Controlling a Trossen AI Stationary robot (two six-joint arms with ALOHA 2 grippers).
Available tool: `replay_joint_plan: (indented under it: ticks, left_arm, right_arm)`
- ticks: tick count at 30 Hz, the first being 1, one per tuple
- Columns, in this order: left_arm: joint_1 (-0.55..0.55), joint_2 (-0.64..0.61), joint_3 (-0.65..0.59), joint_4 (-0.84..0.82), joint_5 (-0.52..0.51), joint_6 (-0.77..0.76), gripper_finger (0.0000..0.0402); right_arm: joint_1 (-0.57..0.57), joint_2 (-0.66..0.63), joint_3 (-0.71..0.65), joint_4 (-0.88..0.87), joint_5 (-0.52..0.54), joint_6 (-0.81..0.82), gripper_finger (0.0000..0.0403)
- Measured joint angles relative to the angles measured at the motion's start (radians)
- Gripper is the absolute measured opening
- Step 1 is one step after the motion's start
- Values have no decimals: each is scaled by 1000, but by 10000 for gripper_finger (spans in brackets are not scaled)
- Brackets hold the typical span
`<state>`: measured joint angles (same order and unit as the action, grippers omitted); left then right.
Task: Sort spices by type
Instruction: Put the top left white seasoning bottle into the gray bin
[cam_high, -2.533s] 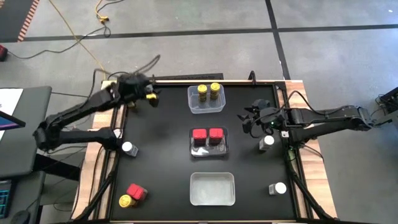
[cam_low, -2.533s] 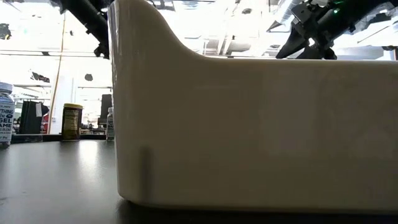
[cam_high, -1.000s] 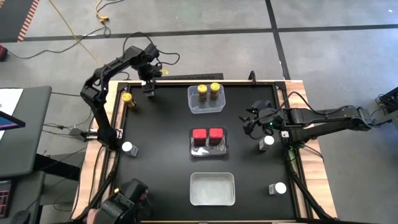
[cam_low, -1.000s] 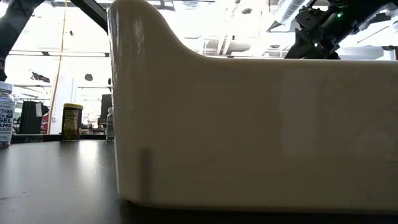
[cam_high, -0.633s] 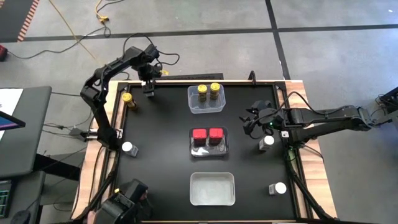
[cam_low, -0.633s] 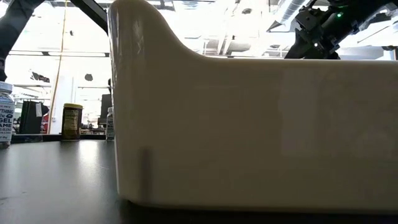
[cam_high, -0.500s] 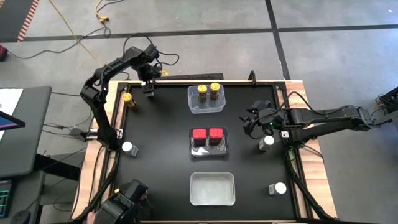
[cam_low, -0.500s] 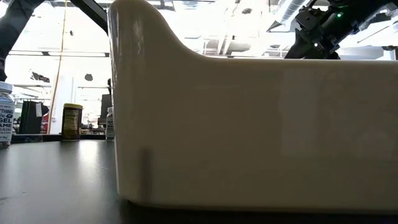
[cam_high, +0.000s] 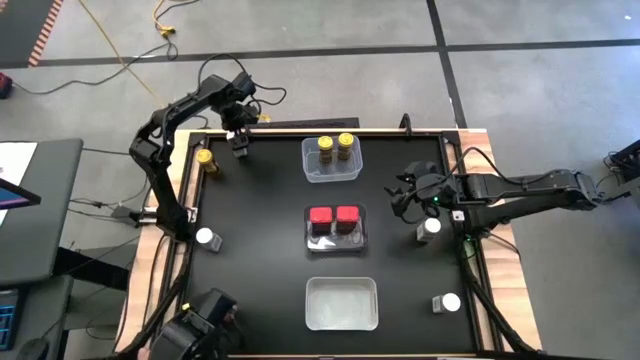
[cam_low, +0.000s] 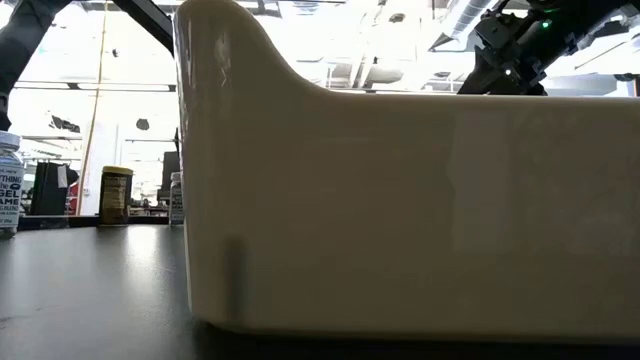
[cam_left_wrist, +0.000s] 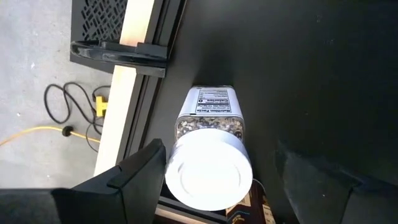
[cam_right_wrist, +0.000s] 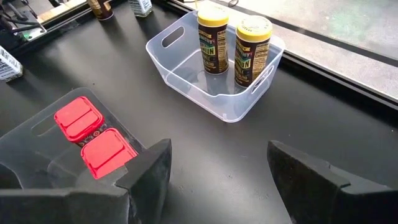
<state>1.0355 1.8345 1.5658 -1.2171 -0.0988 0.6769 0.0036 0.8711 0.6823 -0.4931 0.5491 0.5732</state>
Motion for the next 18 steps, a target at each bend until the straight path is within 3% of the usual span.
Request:
replay_joint_plan:
  ticks: [13,18]
  left_arm:
    - [1,0,0,7,-4,-142,285]
    - [1,0,0,0,-12,-108,285]
  right_arm:
    - [0,0,0,0,0,0,291]
    - [0,0,0,0,0,0,291]
